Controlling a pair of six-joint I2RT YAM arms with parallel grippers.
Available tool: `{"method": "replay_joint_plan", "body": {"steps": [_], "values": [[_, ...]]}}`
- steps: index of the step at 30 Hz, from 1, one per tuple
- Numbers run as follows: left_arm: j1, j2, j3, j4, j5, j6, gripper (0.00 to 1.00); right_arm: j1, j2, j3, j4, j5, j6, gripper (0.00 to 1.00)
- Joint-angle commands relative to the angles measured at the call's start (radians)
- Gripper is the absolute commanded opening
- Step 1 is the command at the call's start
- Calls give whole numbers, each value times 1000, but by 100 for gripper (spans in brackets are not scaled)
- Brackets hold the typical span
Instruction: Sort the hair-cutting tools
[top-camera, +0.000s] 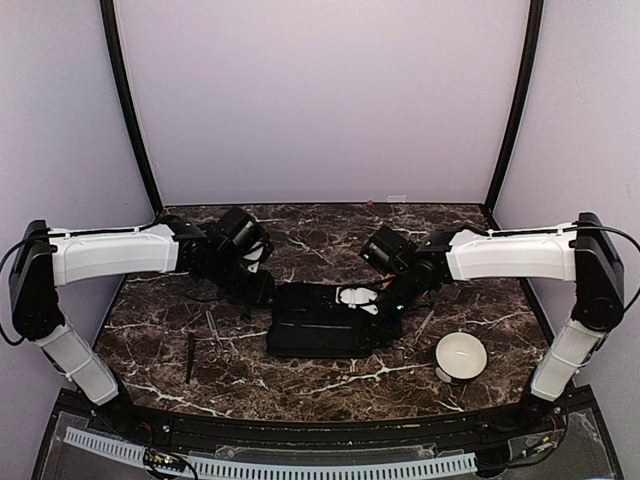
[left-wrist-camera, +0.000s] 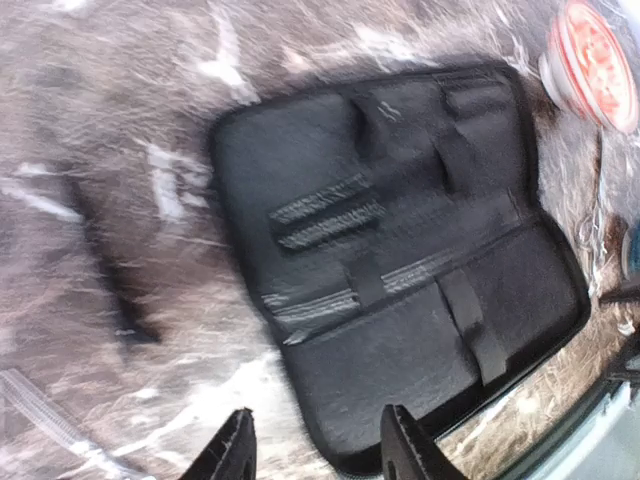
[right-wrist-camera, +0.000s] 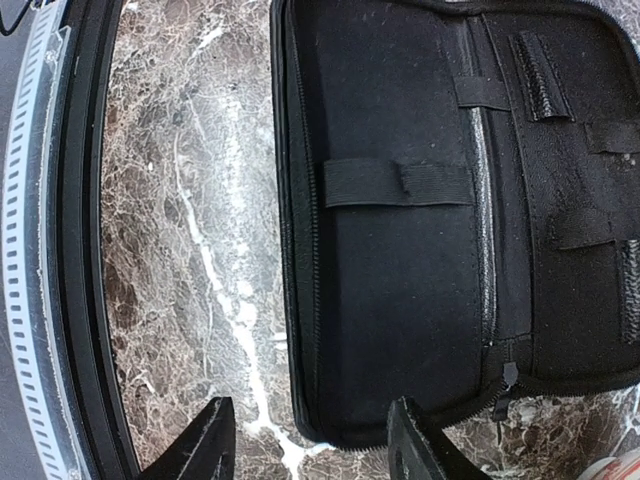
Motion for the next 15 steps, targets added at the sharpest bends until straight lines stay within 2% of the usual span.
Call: {"method": "replay_joint_plan", "body": {"steps": [1, 4, 7, 10, 15], "values": [[3, -10, 91, -256, -237, 10, 44, -2, -47, -23, 27, 2, -15, 52], [6, 61, 153, -363, -305, -14, 42, -2, -47, -27, 34, 15, -22, 52], [15, 134, 200, -405, -312, -29, 41, -2, -51, -28, 38, 18, -24, 52], [30, 192, 240, -419, -304, -37, 41, -2, -66, -27, 40, 16, -25, 52], [67, 252, 285, -385, -282, -24, 34, -2, -90, -78, 44, 15, -26, 52]]}}
